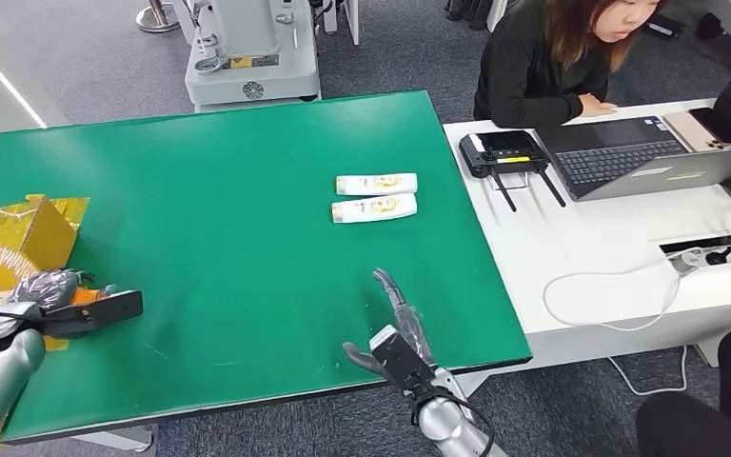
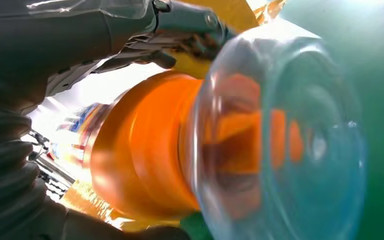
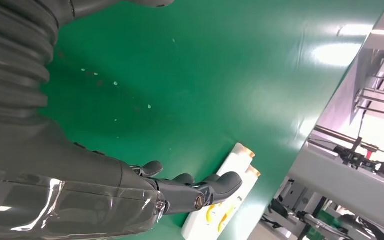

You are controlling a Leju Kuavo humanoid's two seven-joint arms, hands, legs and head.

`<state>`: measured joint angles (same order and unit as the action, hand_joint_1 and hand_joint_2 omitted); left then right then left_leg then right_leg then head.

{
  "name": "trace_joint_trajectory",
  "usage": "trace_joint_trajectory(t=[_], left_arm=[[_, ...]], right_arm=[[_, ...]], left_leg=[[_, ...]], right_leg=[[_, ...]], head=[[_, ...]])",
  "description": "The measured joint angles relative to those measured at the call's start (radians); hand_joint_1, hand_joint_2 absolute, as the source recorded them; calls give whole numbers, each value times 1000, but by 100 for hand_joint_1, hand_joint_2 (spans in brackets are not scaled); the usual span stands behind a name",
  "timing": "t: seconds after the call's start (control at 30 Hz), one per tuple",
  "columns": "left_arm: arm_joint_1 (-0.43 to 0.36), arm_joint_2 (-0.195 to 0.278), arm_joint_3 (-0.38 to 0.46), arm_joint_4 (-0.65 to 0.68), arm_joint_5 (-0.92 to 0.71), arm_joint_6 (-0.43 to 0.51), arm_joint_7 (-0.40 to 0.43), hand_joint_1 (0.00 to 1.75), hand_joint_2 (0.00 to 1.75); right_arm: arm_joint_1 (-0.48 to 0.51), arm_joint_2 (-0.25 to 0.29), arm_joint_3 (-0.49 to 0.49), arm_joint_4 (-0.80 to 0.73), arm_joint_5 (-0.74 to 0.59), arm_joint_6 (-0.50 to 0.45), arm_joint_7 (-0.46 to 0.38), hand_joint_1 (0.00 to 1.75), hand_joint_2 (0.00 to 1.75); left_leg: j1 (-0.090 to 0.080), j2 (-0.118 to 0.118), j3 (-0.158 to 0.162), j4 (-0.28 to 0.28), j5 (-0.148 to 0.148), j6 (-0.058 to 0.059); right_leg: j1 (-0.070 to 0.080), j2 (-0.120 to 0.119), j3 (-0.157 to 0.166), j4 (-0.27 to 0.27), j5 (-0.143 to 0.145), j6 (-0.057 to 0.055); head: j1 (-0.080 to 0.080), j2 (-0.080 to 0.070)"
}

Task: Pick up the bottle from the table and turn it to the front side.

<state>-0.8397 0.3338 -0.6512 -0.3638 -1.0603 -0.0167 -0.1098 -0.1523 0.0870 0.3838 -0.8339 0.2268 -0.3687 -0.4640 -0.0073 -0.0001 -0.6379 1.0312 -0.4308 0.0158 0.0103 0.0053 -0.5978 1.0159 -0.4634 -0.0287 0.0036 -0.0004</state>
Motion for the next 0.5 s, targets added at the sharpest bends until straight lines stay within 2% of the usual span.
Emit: trace_joint_trajectory(t=[0.17,0.27,0.4,0.5], left_arm=[[0,1,1,2,14,0,-39,0,175],[1,0,1,2,35,8,-93,0,175],[12,-10,14,-11,119,29,-213,0,175],[43,-30,46,-62,267,13,-336,0,175]], right_arm=[[-6,0,0,17,0,3,-8,0,175],[-11,0,0,23,-2,5,-10,0,175],[-14,0,0,21,-3,6,-2,0,175],[-8,0,0,4,-5,5,6,0,175]], left_leg=[[0,0,0,0,0,0],[0,0,0,0,0,0],[0,0,0,0,0,0],[0,0,0,0,0,0]], right_leg=[[0,0,0,0,0,0],[0,0,0,0,0,0],[0,0,0,0,0,0],[0,0,0,-1,0,0]], head=[[0,0],[0,0],[0,0],[0,0]])
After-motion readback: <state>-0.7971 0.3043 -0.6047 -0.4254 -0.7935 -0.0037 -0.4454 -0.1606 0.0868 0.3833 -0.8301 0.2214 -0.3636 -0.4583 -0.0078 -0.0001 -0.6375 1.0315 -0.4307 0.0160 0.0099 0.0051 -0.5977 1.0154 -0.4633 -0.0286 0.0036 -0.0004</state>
